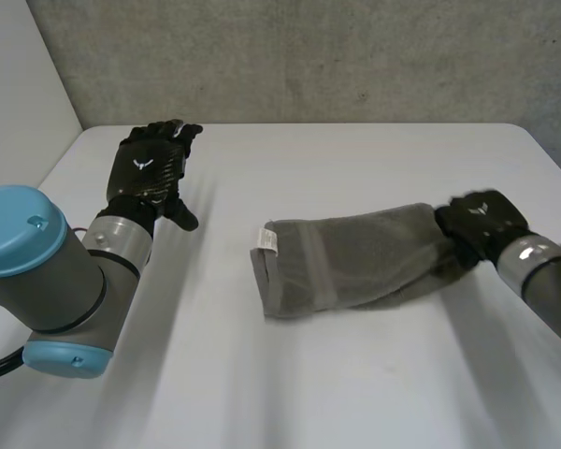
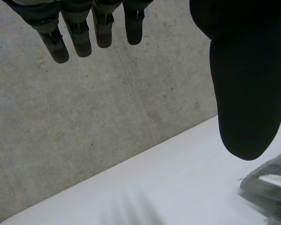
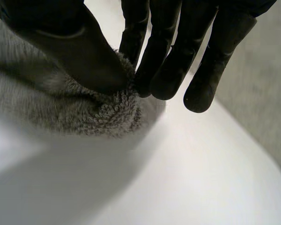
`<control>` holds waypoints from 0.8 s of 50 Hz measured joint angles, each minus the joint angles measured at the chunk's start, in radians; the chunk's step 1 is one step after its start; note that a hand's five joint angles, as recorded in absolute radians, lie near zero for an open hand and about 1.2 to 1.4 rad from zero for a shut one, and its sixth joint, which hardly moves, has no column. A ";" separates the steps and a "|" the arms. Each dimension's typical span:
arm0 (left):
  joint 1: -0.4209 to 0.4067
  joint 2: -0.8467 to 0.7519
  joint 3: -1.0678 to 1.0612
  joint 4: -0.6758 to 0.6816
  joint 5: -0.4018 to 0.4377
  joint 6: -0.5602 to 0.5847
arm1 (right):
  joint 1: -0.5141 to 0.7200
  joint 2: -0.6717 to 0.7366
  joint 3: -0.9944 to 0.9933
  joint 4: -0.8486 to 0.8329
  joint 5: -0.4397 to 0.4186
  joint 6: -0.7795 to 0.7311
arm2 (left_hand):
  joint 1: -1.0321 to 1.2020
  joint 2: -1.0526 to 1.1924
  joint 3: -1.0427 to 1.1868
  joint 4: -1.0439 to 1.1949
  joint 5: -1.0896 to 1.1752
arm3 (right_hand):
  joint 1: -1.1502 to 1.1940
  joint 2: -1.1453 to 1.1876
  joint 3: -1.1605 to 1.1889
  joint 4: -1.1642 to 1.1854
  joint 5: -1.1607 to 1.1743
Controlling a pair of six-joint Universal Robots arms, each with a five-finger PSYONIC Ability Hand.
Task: Fold the towel.
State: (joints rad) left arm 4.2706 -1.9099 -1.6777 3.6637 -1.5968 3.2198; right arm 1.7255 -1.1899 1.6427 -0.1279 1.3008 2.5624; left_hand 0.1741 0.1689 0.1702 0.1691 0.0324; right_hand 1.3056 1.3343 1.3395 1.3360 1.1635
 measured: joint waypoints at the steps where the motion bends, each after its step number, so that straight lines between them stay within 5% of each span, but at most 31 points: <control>1: 0.000 0.000 0.000 0.000 0.000 0.000 | 0.036 -0.001 -0.022 -0.002 0.001 0.004 | 0.000 0.000 0.000 0.000 0.000 | 0.000 0.002 0.000 0.000 0.000; 10: -0.011 -0.001 0.002 0.001 0.000 0.000 | 0.420 0.162 -0.231 -0.011 0.002 0.008 | 0.000 0.000 0.000 0.000 0.000 | 0.000 0.003 0.000 0.000 0.005; 17: -0.020 0.000 0.003 0.001 0.000 0.001 | 0.576 0.343 -0.322 -0.002 0.002 -0.057 | 0.000 0.000 0.000 0.000 0.000 | 0.000 0.003 0.000 0.000 0.005; 21: -0.026 0.000 0.005 0.001 0.000 0.001 | 0.576 0.339 -0.314 -0.006 0.008 -0.071 | 0.000 0.000 0.000 0.000 0.000 | -0.033 -0.033 -0.032 -0.031 -0.031; 28: -0.040 0.000 0.016 0.001 0.001 0.002 | 0.500 0.169 -0.188 -0.054 0.010 0.009 | 0.000 0.000 0.000 0.000 0.000 | -0.886 -0.918 -0.917 -0.911 -0.944; 40: -0.125 -0.047 0.110 -0.004 0.000 -0.002 | 0.308 -0.067 -0.059 -0.123 0.012 0.349 | 0.000 0.000 0.000 0.000 0.000 | -1.072 -1.079 -1.090 -1.069 -1.098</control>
State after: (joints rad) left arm 4.1456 -1.9565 -1.5675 3.6597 -1.5968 3.2178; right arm 2.0338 -1.2568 1.5836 -0.2506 1.3133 2.9114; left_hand 0.1741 0.1689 0.1702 0.1691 0.0324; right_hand 0.2336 0.2554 0.2491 0.2670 0.0652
